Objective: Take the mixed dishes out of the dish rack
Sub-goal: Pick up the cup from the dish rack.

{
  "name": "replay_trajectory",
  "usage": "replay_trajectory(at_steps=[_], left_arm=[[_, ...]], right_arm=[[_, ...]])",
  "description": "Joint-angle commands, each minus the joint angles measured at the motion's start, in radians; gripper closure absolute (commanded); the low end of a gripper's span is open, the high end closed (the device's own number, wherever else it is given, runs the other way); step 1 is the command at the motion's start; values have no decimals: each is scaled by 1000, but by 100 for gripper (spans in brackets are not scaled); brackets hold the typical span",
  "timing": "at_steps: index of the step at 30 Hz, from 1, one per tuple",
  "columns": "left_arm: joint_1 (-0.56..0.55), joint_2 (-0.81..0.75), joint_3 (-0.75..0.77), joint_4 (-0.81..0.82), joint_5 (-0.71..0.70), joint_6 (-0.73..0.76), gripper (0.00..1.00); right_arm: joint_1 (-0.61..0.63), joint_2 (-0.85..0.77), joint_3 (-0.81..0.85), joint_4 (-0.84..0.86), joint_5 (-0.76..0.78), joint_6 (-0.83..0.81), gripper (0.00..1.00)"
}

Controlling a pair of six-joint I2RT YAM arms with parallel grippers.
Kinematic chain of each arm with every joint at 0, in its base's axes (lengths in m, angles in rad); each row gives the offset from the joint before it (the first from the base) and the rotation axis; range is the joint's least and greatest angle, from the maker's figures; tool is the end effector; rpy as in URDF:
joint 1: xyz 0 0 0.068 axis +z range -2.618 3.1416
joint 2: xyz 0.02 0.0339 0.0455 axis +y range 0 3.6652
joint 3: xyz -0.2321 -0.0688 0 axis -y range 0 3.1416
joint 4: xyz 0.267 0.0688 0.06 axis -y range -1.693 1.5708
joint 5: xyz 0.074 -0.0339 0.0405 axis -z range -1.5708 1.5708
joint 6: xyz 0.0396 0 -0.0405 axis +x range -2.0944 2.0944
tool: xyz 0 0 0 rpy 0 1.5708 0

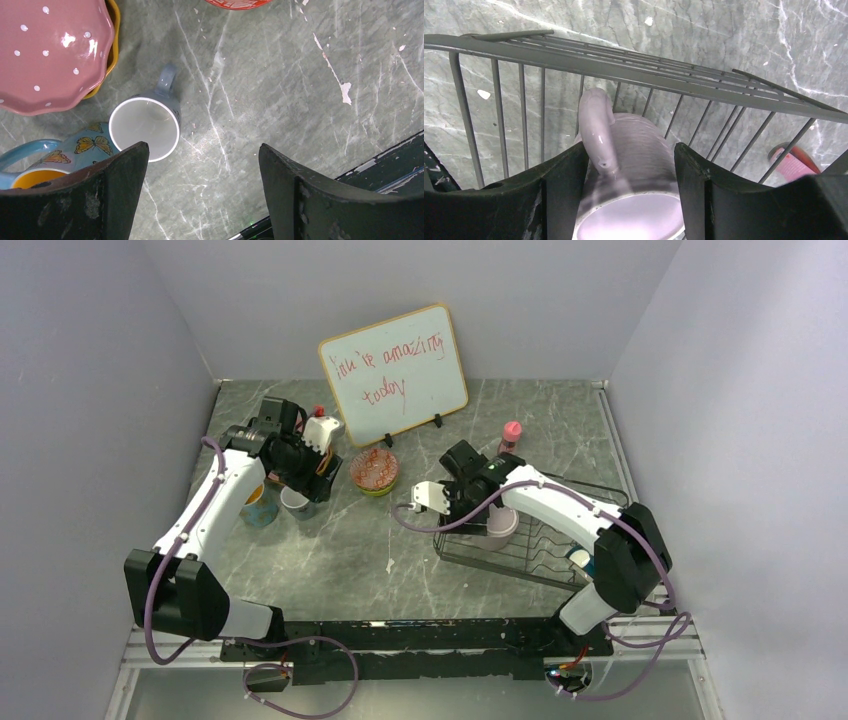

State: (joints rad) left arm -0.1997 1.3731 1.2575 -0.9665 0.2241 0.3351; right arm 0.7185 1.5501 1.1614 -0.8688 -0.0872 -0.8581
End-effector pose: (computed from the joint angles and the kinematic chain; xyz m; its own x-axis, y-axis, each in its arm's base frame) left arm 0.2917 -0.0680 0.2705 -0.7200 0.4729 -0.5079 0.5638 0.8253 -0.0309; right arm 0.2386 0.2132 0.1920 0.0432 -0.9635 -0.2642 -0.9838 0.0050 -0.1790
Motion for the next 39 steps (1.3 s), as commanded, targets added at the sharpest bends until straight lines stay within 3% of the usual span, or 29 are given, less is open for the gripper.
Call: replay_trajectory(at_steps=[1,16,19,31,35,39], left_arm=[[5,-31,9,12,31,2,15],[5,-37,9,8,35,5,15],[5,-34,8,8,35,6,15],[5,-21,20,5,27,13,15],[5,0,56,-6,34,5,15],[5,20,110,-10,58,-5,16]], right_arm=[[-14,-16,17,5,-38,25,32],[-38,72,-22,81,-133,-24,27],[-39,81,-19,87,-142,-27,34],[-42,17,7,56,-144,-27,77],[-47,-37,27,55,-131,-12,98],[-65,-109,49,70,-139,17,100]])
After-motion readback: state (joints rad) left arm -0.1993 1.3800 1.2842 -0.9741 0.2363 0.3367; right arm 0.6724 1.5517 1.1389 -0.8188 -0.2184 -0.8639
